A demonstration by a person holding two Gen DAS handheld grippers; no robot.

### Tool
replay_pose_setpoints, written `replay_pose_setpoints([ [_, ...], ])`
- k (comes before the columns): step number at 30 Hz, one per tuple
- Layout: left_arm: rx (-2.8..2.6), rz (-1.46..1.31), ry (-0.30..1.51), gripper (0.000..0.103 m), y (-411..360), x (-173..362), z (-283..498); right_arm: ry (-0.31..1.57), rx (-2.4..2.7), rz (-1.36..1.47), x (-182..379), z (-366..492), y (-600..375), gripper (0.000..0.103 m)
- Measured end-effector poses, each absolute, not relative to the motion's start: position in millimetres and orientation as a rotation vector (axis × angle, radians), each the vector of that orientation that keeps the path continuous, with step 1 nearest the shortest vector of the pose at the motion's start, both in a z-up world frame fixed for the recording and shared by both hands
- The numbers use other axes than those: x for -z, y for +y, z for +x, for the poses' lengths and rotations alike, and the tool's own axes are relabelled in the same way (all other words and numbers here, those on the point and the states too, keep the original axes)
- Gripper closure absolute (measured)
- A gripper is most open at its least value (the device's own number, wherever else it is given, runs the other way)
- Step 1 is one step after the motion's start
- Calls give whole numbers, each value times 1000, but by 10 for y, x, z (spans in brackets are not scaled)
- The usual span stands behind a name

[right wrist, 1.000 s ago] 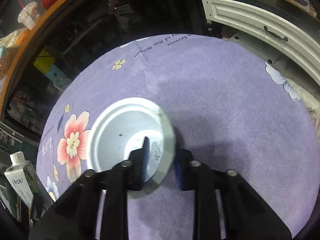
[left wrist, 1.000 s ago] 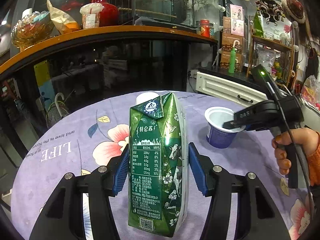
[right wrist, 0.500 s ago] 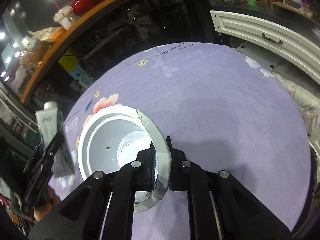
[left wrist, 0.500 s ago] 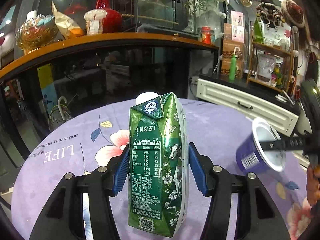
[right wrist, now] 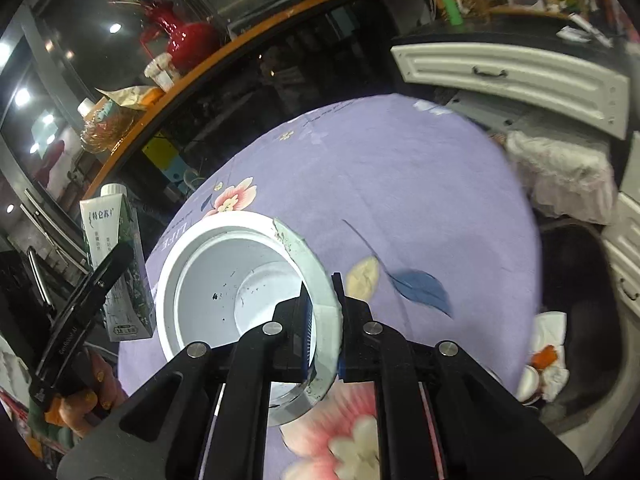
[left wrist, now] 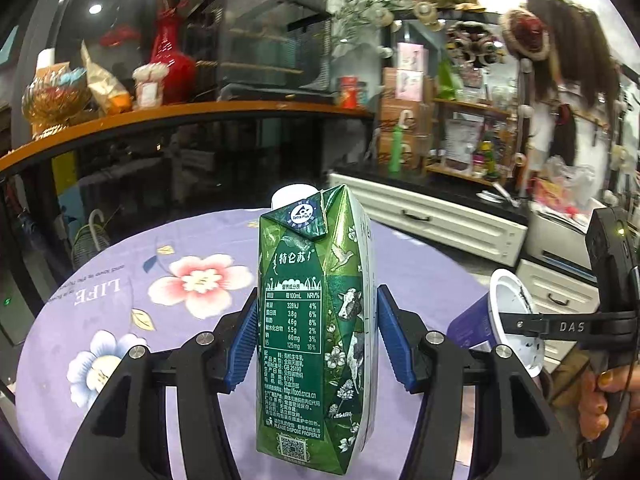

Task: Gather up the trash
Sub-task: 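Carry the carton and cup over the black bin with both grippers, then open the right gripper to drop the cup into the bin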

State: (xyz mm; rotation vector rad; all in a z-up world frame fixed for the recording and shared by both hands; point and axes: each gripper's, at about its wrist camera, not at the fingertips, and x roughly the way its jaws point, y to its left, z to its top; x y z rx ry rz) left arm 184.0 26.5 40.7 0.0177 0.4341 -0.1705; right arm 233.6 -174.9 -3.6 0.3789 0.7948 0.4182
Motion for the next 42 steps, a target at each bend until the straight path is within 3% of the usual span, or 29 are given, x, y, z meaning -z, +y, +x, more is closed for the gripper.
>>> replay_pose_setpoints([
  [10,330,13,429,48,-476,-395,1355,678,-296,319,4,1429,-2436,93],
  [18,434,42,426,48,-999,-378,1211,694,-164,393,340,1081,-3199,93],
  [38,564,132,494,48,-1809,-124,1242,967,100,406,1844,2027,-3826,92],
  [40,569,139,499,48,-1839,-103,1255,979,117,386,1908,2100,-3840,83],
  [42,574,146,504,48,-1870,-80,1269,987,139,367,1929,2134,-3851,51],
])
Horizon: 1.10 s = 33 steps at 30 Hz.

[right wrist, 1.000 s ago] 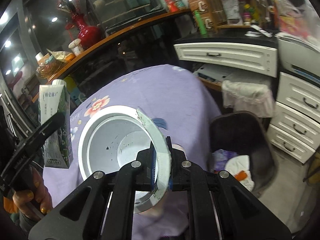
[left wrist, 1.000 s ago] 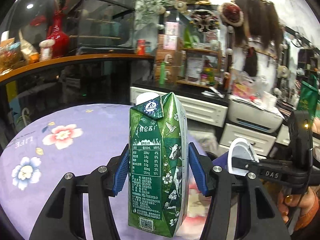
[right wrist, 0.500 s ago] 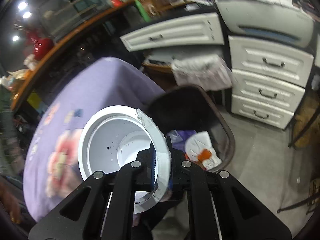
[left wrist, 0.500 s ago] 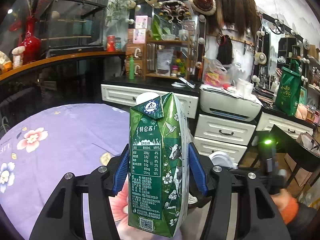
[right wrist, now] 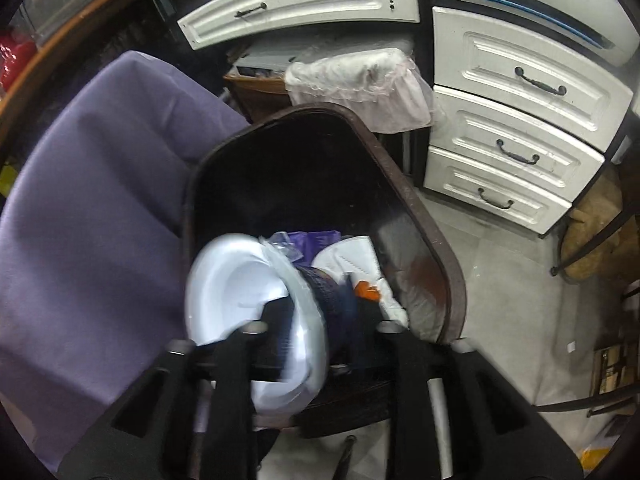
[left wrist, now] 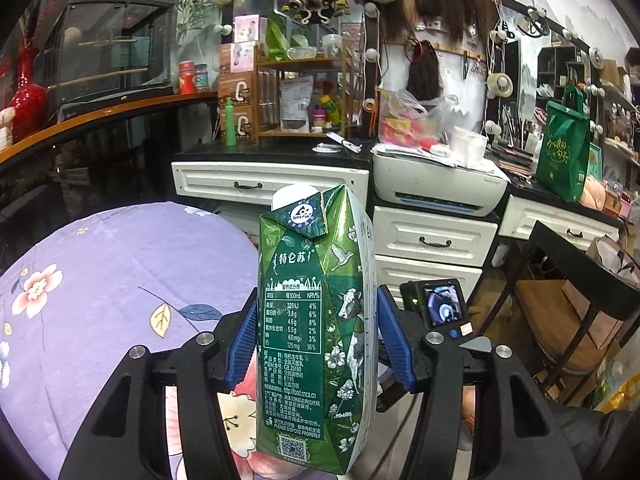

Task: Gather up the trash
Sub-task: 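Open the right gripper to drop the cup into the bin, then lower the green carton over the bin and open the left gripper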

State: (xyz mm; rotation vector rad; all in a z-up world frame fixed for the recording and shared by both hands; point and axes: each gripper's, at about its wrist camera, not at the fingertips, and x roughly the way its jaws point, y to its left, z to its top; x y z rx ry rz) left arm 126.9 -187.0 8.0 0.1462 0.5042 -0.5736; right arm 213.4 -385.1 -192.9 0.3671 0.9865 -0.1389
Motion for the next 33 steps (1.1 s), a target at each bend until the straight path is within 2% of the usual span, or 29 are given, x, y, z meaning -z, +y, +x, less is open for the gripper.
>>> replay_pose_setpoints([
  [2,581,152,516,48,-1911,-51,1286,962,149,364,1900,2100,-3868,35],
  [8,614,161,542,48,-2043,3,1321,922,158,380,1755,1908,-3960,35],
  [12,641,177,558,48,-2177,48,1333,877,168,411,1601,1675,-4063,29],
  [17,676,194,608,48,-2397,194,1395,832,181,437,1453,1362,-4170,28],
  [33,647,273,794,48,-3100,855,1846,781,278,520,1498,644,-4612,28],
])
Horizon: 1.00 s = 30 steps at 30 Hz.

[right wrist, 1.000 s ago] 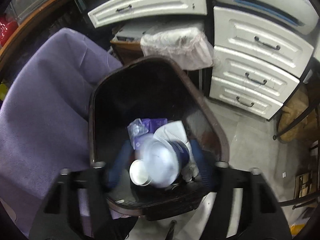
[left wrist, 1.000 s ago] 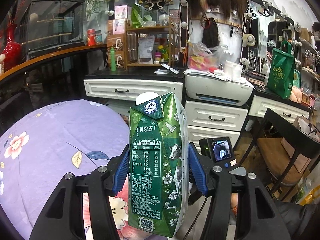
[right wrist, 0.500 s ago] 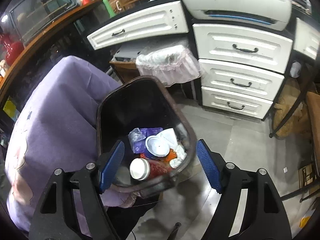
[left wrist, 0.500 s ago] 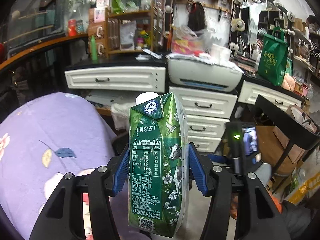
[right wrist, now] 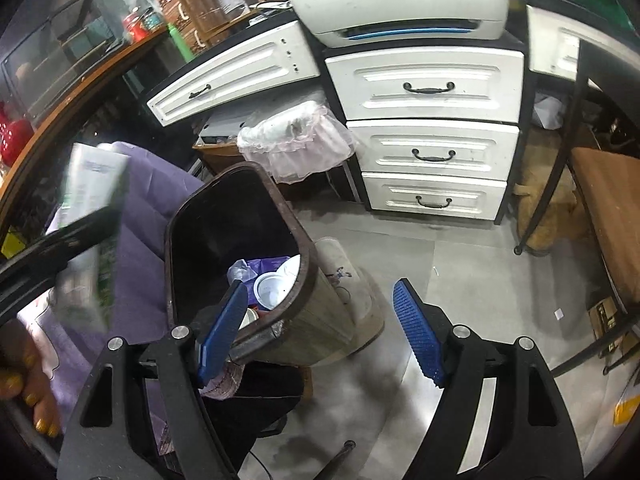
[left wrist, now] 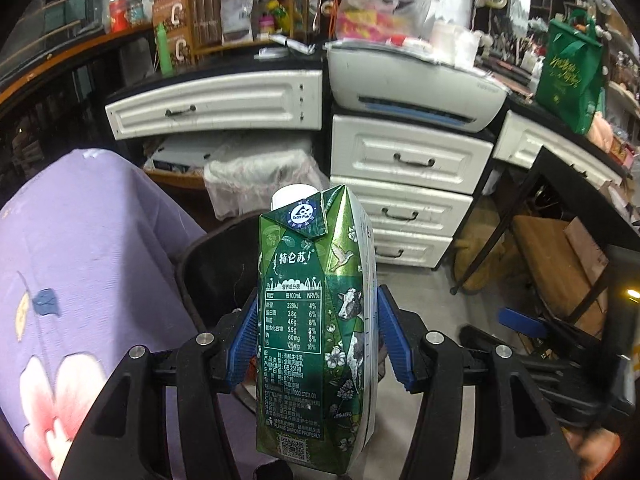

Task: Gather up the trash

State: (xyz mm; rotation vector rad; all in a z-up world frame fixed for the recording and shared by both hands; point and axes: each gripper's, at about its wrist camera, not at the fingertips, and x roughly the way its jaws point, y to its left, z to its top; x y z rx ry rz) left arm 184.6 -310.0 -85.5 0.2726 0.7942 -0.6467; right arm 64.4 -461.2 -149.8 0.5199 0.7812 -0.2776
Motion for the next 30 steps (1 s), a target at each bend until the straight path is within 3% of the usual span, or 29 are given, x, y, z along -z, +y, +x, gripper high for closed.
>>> replay_pose_setpoints([
  [10,583,299,915,47,-3300,1253,2200,796,299,530,1601,429,-4716,28],
  [15,592,273,896,23,-3298,1250,2217,801,303,533,1610,412,-4707,28],
  [22,626,242,851,19,-3240,1075,2066,791,315,512,1531,379,-4678,27],
  [30,660,181,681,9,-2885,525,1596,732,344,433,1197,254,-4509,20],
])
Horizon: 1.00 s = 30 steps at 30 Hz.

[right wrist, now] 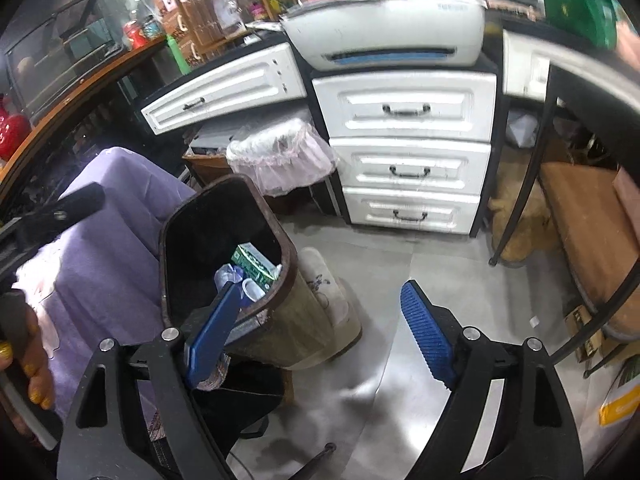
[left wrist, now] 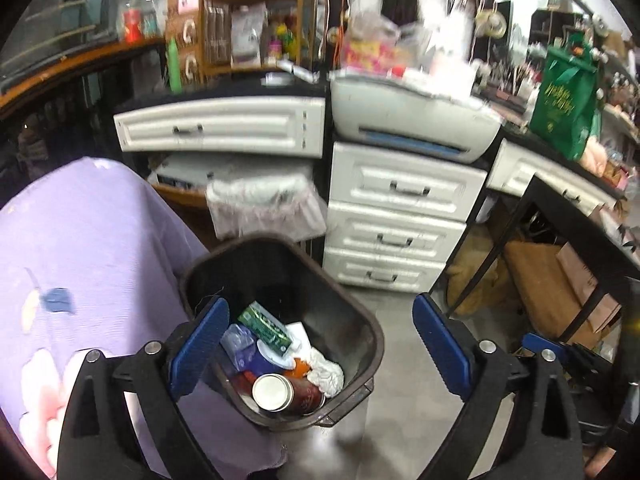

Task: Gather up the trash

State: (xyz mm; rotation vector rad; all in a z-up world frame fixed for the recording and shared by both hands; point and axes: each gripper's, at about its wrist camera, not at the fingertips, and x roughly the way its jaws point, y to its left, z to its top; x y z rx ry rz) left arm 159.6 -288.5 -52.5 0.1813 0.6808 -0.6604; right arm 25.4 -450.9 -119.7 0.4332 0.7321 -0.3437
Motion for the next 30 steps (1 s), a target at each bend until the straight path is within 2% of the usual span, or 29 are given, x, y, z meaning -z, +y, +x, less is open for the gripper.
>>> replay_pose_setpoints([
  [5,649,138,582,6,-2555,194,1342,657,325,318,821,179,-4172,15],
  [8,630,114,522,6,-2299,12,1180,595,296,253,578,111,-3907,6],
  [23,445,99,431,6,-1383,-286,724,444,190,149,-131,-163,-2924,6],
  [30,341,41,387,6,-995,-342,495,365,174,146,-277,-389,-2530,6],
])
